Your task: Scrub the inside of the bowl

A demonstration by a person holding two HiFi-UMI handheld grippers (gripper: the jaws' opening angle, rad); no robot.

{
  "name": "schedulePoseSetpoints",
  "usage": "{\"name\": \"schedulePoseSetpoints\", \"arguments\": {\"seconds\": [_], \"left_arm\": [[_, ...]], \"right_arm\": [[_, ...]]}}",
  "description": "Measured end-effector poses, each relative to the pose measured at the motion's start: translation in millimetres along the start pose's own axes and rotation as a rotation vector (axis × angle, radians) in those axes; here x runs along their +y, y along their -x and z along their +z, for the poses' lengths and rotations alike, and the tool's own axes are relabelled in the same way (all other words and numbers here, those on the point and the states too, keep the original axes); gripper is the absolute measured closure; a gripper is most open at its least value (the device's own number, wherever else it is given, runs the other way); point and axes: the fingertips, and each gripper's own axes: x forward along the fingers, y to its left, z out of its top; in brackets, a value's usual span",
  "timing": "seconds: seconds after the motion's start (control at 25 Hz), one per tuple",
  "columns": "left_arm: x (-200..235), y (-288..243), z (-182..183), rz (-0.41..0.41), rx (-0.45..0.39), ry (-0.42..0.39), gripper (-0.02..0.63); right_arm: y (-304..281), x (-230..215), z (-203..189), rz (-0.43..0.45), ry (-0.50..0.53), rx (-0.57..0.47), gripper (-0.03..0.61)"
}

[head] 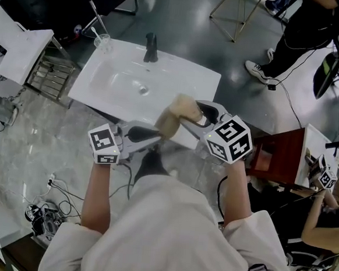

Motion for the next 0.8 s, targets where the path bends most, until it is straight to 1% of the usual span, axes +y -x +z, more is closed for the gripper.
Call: {"name": "schedulePoseSetpoints", "arguments": {"seconds": [0.08,0.2,0.36,0.48,0.64,0.8], "left_arm": [[-10.0,3.5,4.6,-0.017,-0.019,-0.008,0.595],[-17.3,3.9,15.9,-0.033,-0.063,-0.014,0.594],[-22.6,5.1,37.2,-0.061,-0.145,-0.010,0.594],[-26.7,5.3,51.0,-0.071,-0.204,-0.014,0.594],[-22.6,-0.1,63.3,-0.051,-0.255,-0.020,0.594],[-7.8,-2.4,68.4,-0.001,-0.298,0.004,0.595]], "right_arm": [[2.6,0.1,-2.4,-0.007,0.020,0.014,0.319],[5.6,-5.3,-5.3,-0.016,0.022,0.024,0.319],[7.8,-14.7,-11.3,-0.043,0.001,0.042,0.319],[7.0,-13.0,-21.6,-0.051,-0.007,0.067,0.319],[2.0,-3.8,-37.3,-0.044,-0.013,0.106,0.319],[-4.0,15.7,-51.7,0.010,-0.031,0.130,0.321]]}}
